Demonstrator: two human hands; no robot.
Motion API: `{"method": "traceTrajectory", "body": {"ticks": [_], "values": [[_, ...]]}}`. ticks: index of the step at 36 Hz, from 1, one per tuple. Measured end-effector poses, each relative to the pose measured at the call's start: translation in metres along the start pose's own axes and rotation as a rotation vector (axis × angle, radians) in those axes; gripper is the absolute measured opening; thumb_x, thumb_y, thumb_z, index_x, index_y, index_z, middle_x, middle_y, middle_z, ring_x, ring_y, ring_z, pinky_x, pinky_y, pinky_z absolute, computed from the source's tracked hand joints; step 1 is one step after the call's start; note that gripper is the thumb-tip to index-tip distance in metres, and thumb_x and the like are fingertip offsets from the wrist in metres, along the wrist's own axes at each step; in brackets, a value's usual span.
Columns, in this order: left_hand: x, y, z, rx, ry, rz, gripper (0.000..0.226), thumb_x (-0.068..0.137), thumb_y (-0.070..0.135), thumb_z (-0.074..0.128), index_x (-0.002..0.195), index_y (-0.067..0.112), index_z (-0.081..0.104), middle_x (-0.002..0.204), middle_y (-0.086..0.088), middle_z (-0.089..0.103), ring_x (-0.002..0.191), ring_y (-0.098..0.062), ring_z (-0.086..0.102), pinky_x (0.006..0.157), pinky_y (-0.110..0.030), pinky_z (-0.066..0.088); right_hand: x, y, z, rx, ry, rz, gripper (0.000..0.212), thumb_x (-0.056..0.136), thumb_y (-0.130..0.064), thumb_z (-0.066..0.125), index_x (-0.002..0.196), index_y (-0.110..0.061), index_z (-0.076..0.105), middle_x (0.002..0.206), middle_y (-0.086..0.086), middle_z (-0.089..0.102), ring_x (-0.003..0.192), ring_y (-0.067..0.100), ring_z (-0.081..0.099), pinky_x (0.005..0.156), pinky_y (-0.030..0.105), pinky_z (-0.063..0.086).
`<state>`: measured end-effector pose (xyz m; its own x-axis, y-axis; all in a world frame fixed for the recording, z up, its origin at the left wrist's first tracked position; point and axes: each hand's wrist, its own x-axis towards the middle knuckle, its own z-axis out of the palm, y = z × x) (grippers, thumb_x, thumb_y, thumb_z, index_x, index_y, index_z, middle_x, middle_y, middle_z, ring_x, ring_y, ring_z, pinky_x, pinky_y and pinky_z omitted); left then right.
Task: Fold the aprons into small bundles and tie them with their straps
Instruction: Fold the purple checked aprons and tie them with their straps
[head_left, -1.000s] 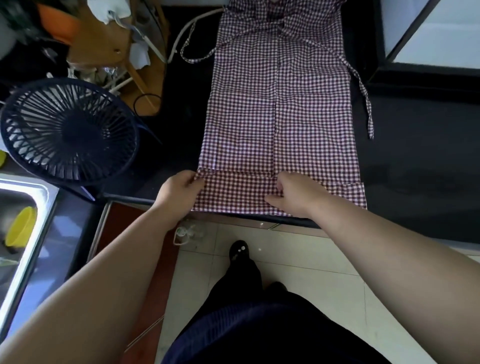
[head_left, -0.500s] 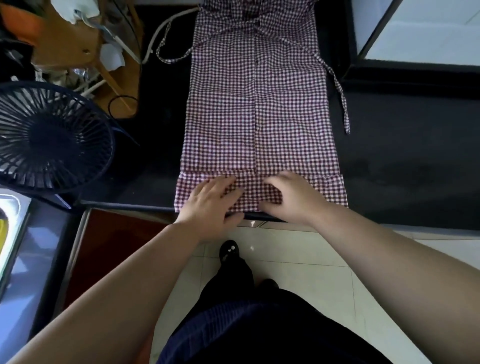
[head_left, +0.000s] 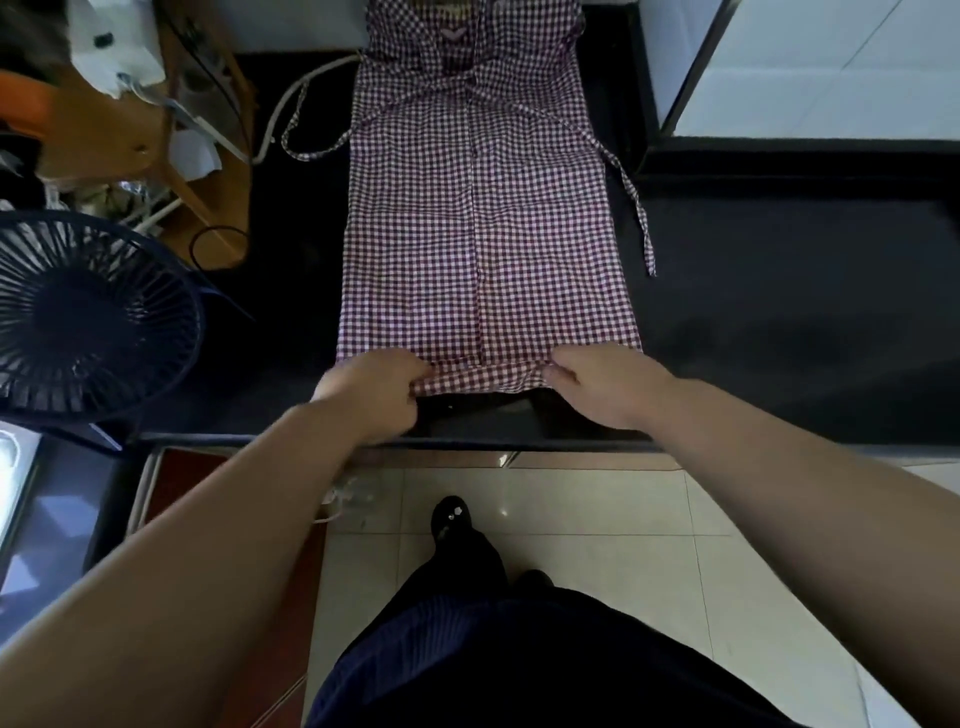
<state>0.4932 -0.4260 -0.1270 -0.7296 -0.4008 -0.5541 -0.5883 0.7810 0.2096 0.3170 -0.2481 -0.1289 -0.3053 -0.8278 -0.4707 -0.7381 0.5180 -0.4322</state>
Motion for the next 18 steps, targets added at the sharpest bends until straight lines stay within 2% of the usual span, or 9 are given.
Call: {"method": "traceTrajectory", "body": {"ticks": [2, 4, 6, 9, 11, 12, 14, 16, 18], "values": [[0.007, -0.001, -0.016, -0.063, -0.061, -0.035, 0.042, 0.093, 0.017, 0.047, 0.133, 0.026, 0.057, 0.140, -0.005, 0.050, 0.123, -0.026, 0.048, 0.101, -0.037, 0.042, 0.000, 0.000, -0.009, -0.107, -0.120, 0.020, 0.015, 0.096, -0.038, 0.048, 0.094, -0.024, 0.044, 0.090, -0.007, 0.053, 0.082, 0.013, 0.051, 0.075, 0.028, 0.044], [0.013, -0.001, -0.031, -0.133, -0.107, -0.054, 0.036, 0.097, 0.017, 0.046, 0.130, 0.017, 0.060, 0.138, -0.008, 0.052, 0.122, -0.026, 0.048, 0.097, -0.029, 0.039, 0.002, 0.000, -0.014, -0.217, -0.195, 0.052, 0.018, 0.089, -0.026, 0.059, 0.094, -0.023, 0.042, 0.083, -0.008, 0.050, 0.073, 0.010, 0.048, 0.069, 0.023, 0.042], [0.016, -0.007, -0.043, -0.233, -0.142, -0.086, 0.031, 0.098, 0.019, 0.048, 0.125, 0.014, 0.063, 0.130, -0.007, 0.057, 0.112, -0.022, 0.051, 0.085, -0.025, 0.039, 0.005, 0.004, -0.015, -0.237, -0.185, 0.125, 0.014, 0.089, -0.014, 0.055, 0.091, -0.022, 0.043, 0.079, -0.007, 0.046, 0.075, 0.013, 0.049, 0.071, 0.025, 0.042], [0.019, -0.026, -0.048, -0.448, -0.170, -0.157, 0.018, 0.095, 0.026, 0.056, 0.101, 0.015, 0.069, 0.101, 0.000, 0.061, 0.088, -0.014, 0.053, 0.066, -0.020, 0.040, 0.013, 0.020, -0.018, -0.051, -0.125, 0.232, 0.005, 0.092, -0.017, 0.049, 0.087, -0.018, 0.051, 0.089, 0.000, 0.055, 0.080, 0.017, 0.053, 0.072, 0.027, 0.044], [0.018, -0.039, -0.048, -0.568, -0.174, -0.205, 0.016, 0.093, 0.021, 0.059, 0.079, 0.015, 0.064, 0.081, 0.000, 0.058, 0.072, -0.013, 0.052, 0.061, -0.023, 0.040, 0.014, 0.031, -0.023, 0.064, -0.097, 0.312, 0.012, 0.091, -0.019, 0.050, 0.079, -0.018, 0.052, 0.085, 0.000, 0.054, 0.076, 0.015, 0.052, 0.064, 0.025, 0.041], [0.019, -0.046, -0.047, -0.636, -0.154, -0.238, 0.014, 0.092, 0.017, 0.060, 0.079, 0.012, 0.065, 0.081, -0.003, 0.061, 0.072, -0.015, 0.055, 0.064, -0.024, 0.042, 0.014, 0.036, -0.026, 0.109, -0.082, 0.346, 0.016, 0.091, -0.020, 0.051, 0.075, -0.019, 0.051, 0.082, 0.000, 0.054, 0.073, 0.015, 0.052, 0.061, 0.024, 0.039], [0.021, -0.059, -0.040, -0.793, -0.084, -0.312, 0.013, 0.090, 0.012, 0.062, 0.096, 0.005, 0.070, 0.098, -0.008, 0.068, 0.088, -0.021, 0.063, 0.075, -0.027, 0.047, 0.011, 0.040, -0.029, 0.218, -0.045, 0.400, 0.016, 0.092, -0.022, 0.054, 0.077, -0.017, 0.056, 0.082, -0.001, 0.058, 0.073, 0.014, 0.054, 0.062, 0.024, 0.040], [0.020, -0.068, -0.031, -0.972, -0.008, -0.370, 0.018, 0.090, 0.009, 0.062, 0.106, 0.006, 0.069, 0.105, -0.007, 0.069, 0.092, -0.020, 0.064, 0.077, -0.025, 0.048, 0.010, 0.042, -0.028, 0.318, 0.003, 0.447, 0.015, 0.094, -0.027, 0.056, 0.091, -0.014, 0.061, 0.089, 0.001, 0.062, 0.081, 0.016, 0.058, 0.071, 0.028, 0.047], [0.020, -0.073, -0.021, -1.101, 0.070, -0.404, 0.021, 0.092, 0.012, 0.062, 0.111, 0.008, 0.066, 0.104, -0.005, 0.069, 0.090, -0.018, 0.064, 0.076, -0.026, 0.049, 0.010, 0.042, -0.023, 0.368, 0.058, 0.504, 0.024, 0.096, -0.030, 0.054, 0.102, -0.009, 0.063, 0.097, 0.005, 0.065, 0.090, 0.023, 0.060, 0.084, 0.035, 0.048]]}}
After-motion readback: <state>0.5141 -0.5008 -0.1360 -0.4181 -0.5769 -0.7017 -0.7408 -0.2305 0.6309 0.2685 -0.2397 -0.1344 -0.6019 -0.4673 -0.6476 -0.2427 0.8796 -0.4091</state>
